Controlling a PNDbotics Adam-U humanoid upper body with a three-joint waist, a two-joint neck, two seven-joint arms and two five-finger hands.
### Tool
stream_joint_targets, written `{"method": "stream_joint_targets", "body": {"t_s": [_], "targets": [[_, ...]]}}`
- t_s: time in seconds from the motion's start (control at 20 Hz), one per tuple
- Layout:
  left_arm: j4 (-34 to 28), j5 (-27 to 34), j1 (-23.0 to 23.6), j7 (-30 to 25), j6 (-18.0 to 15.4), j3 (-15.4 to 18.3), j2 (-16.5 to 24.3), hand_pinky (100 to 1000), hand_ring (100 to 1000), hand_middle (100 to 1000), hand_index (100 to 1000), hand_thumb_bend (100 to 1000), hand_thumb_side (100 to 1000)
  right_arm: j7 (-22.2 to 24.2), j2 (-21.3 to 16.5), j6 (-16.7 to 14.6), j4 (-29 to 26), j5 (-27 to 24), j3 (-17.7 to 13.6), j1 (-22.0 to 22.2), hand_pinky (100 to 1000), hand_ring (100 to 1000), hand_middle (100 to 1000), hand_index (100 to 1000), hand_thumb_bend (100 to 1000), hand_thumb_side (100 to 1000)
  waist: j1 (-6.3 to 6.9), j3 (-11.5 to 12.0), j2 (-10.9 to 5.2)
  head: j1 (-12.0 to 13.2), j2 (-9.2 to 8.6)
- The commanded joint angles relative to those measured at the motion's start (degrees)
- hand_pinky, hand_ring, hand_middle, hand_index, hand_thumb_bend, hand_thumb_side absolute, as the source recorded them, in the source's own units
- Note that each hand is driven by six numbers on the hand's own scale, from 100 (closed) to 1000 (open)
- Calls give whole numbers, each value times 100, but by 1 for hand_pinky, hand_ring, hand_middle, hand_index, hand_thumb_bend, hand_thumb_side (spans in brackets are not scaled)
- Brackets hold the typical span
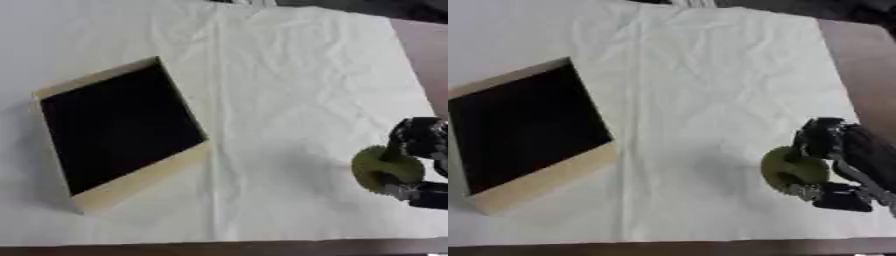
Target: Pick up objects on the table and place them in the box.
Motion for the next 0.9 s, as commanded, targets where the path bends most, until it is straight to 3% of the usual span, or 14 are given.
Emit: {"method": "stream_joint_targets", "body": {"t_s": [0.05,0.2,0.5,0.9], "targets": [[-86,5,-45,10,14,49,164,475,502,572,668,237,588,-44,-277,59,-234,-20,-104,-106,533,327,421,458,100,171,18,0,-126,-12,21],[-86,6,-42,14,15,51,164,475,502,572,667,238,587,-10,-312,132,-372,-40,-112,-207,536,331,424,459,100,171,18,10,-131,-17,19],[-86,8,-40,2,22,41,159,475,502,572,667,237,587,105,-321,306,-612,-108,-137,-514,542,453,467,460,100,168,15,31,-130,-35,33],[-86,20,-39,-8,21,29,163,474,502,572,667,238,587,223,-287,325,-663,-252,-66,-1033,545,461,470,462,100,158,16,74,-147,-64,45]]}}
